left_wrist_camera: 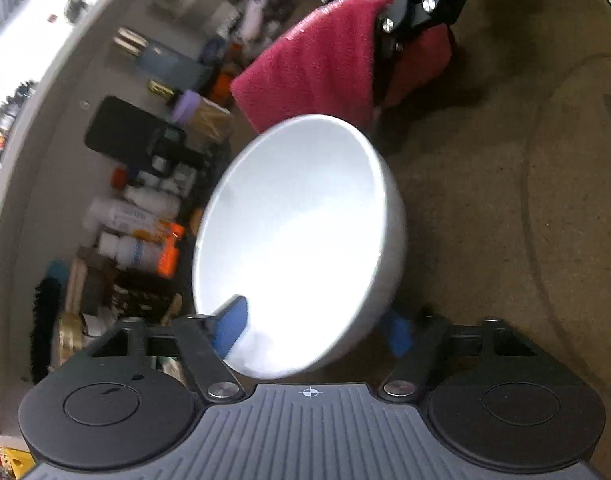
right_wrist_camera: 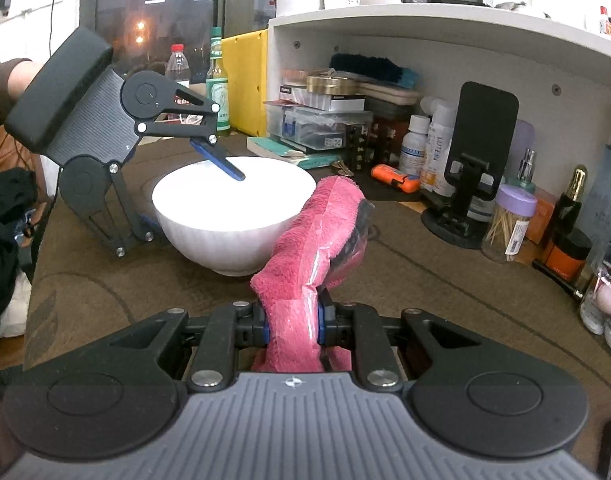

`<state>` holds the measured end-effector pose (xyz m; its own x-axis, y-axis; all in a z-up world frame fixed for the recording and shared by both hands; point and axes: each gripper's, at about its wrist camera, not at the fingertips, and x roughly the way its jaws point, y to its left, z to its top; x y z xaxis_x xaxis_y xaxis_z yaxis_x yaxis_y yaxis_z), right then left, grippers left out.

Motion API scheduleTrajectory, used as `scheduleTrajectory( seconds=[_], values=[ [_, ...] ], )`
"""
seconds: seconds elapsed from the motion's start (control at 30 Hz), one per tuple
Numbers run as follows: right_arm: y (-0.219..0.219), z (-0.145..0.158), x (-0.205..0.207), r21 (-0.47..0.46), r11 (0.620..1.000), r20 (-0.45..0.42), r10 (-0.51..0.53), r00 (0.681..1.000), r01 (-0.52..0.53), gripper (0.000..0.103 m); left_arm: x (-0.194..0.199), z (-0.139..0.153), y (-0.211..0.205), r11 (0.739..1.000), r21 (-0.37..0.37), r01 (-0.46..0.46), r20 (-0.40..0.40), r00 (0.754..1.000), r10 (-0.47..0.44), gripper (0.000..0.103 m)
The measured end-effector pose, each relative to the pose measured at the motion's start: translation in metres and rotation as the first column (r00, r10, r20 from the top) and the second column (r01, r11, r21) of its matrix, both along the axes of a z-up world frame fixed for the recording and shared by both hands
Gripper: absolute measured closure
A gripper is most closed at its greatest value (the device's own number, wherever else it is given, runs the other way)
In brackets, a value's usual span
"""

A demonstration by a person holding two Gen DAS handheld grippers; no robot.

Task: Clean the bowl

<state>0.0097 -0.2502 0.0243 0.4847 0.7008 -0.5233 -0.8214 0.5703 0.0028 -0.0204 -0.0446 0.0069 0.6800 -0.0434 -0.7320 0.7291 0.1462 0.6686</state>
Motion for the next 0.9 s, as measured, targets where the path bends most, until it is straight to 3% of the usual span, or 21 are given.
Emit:
scheduleTrajectory(
  seconds=[0.07,0.1,0.17,0.23,0.33,0.37,0.4,0.43,0.53,0.67,0.73,0.8,0.9],
  values=[
    [0.000,-0.002,0.001,0.007,1.000,0.000,0.004,1.000,-0.004,0.083,0.001,-0.001,-0.004,0.999,0.035,-0.018,-0.029,0.999,0.019,0.087],
    [0.001,-0.003,0.001,0.010,1.000,0.002,0.005,1.000,-0.005,0.083,0.011,0.012,-0.004,0.996,-0.042,-0.082,-0.107,0.991,0.077,0.089],
    [0.001,-0.003,-0.001,0.013,1.000,0.017,0.006,1.000,-0.007,0.083,0.028,0.038,-0.001,0.953,-0.211,-0.217,-0.260,0.952,0.160,0.091],
    [-0.001,-0.002,0.000,0.018,1.000,0.034,0.002,0.999,-0.003,0.083,0.038,0.053,0.010,0.883,-0.355,-0.308,-0.343,0.921,0.184,0.089],
    [0.000,0.002,0.003,0.018,1.000,0.069,-0.009,0.998,0.007,0.083,0.049,0.065,0.035,0.720,-0.537,-0.439,-0.452,0.871,0.194,0.090],
    [0.001,0.004,0.005,0.015,1.000,0.083,-0.013,0.996,0.012,0.083,0.050,0.065,0.040,0.683,-0.567,-0.461,-0.474,0.860,0.188,0.091],
    [0.004,0.005,0.006,-0.006,1.000,0.107,-0.013,0.994,0.014,0.083,0.049,0.062,0.049,0.626,-0.605,-0.492,-0.500,0.846,0.182,0.091],
    [0.011,0.006,0.007,-0.036,0.999,0.135,-0.005,0.991,0.010,0.083,0.046,0.060,0.056,0.587,-0.628,-0.510,-0.517,0.838,0.175,0.091],
    [0.037,0.012,0.011,-0.110,0.993,0.210,0.053,0.976,-0.030,0.083,0.042,0.056,0.071,0.518,-0.662,-0.542,-0.549,0.821,0.156,0.090],
    [0.069,0.019,0.010,-0.168,0.980,0.256,0.144,0.956,-0.102,0.083,0.043,0.059,0.069,0.520,-0.664,-0.536,-0.550,0.823,0.146,0.089],
    [0.081,0.023,-0.008,-0.254,0.952,0.304,0.246,0.920,-0.171,0.083,0.042,0.060,0.069,0.528,-0.661,-0.532,-0.546,0.825,0.148,0.089],
    [0.078,0.028,-0.026,-0.301,0.921,0.299,0.336,0.893,-0.247,0.083,0.043,0.059,0.069,0.540,-0.658,-0.525,-0.540,0.828,0.148,0.089],
    [0.068,0.042,-0.057,-0.319,0.879,0.279,0.445,0.851,-0.355,0.083,0.042,0.057,0.067,0.568,-0.648,-0.506,-0.526,0.838,0.146,0.089]
  ],
)
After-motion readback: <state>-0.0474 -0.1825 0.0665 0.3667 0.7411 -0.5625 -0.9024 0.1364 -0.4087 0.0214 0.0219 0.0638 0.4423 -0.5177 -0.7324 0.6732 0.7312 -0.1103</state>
